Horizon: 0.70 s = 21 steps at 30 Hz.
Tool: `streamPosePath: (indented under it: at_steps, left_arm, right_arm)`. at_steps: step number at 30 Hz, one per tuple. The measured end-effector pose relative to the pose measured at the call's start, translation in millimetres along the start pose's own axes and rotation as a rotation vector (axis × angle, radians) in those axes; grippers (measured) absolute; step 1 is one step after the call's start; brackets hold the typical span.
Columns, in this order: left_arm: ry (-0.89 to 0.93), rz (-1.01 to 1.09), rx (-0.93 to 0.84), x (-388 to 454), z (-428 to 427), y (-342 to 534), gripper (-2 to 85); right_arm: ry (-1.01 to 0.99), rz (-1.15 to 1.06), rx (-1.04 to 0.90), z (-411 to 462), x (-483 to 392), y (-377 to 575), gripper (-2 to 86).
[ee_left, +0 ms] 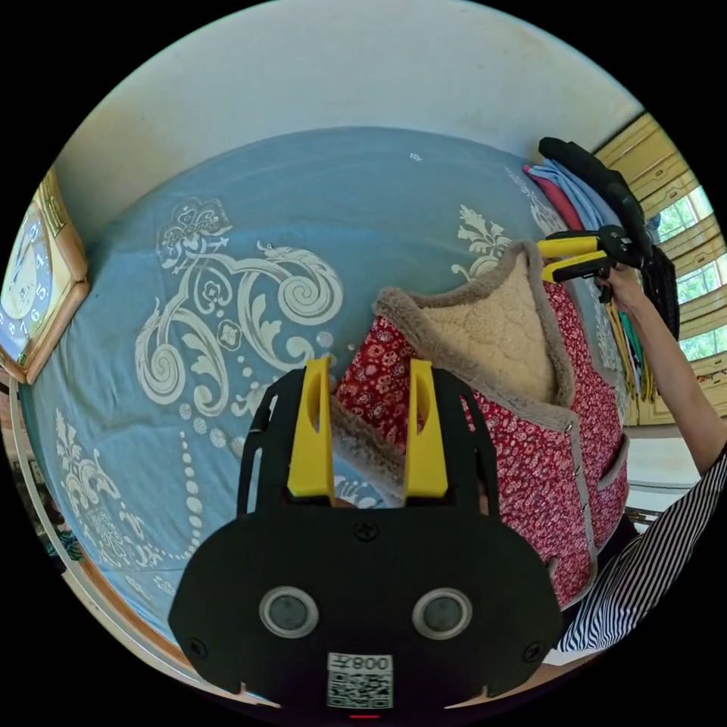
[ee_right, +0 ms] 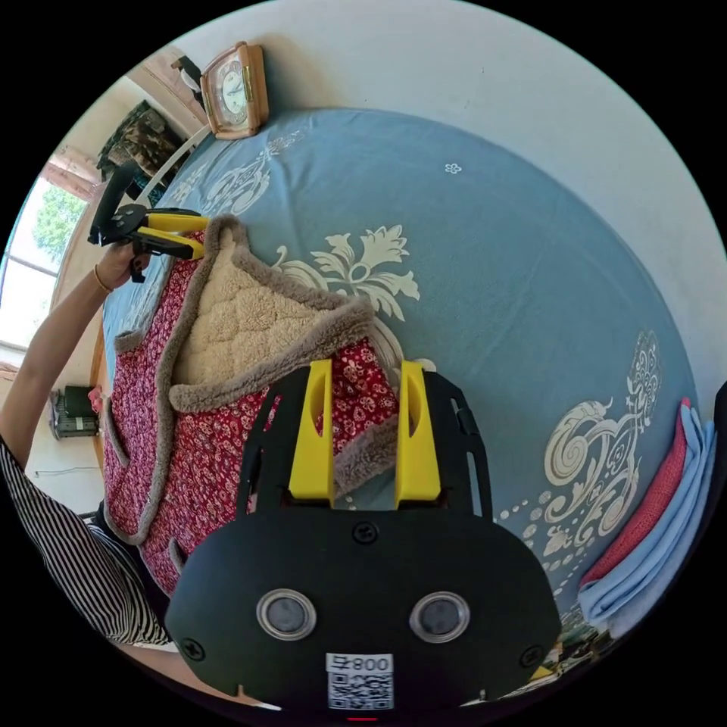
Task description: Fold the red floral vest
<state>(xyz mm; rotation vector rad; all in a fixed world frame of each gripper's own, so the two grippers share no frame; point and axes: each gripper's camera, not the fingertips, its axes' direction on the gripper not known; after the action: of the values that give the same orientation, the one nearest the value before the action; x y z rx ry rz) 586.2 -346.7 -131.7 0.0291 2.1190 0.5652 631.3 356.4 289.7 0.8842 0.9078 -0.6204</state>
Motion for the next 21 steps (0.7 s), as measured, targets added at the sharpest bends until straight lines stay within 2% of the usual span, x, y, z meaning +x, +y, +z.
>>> streamPosePath:
  at_steps: [4, 5, 9, 15, 21]
  left_arm:
    - [-0.027, 0.019, -0.013, 14.4, -0.2, -3.6, 8.3]
    - [0.033, 0.067, -0.011, 22.4, -3.0, -2.7, 6.1]
    - [-0.026, 0.048, 0.012, 45.8, -18.8, 4.5, 3.3]
    - [-0.022, 0.082, 0.145, 89.3, -90.6, 36.1, 1.7]
    - [-0.011, 0.186, 0.286, 161.6, -178.8, 103.2, 1.4]
  right_arm:
    - [0.005, -0.016, -0.021, 1.6, -4.6, 0.6, 9.0]
    - [-0.003, -0.033, -0.027, 0.2, -6.9, 2.4, 6.9]
    - [-0.075, 0.001, -0.033, -7.9, -10.0, 9.9, 4.2]
    - [-0.039, -0.065, 0.103, -64.5, -43.2, 49.2, 3.1]
    - [-0.009, -0.183, 0.251, -135.6, -102.9, 125.4, 2.9]
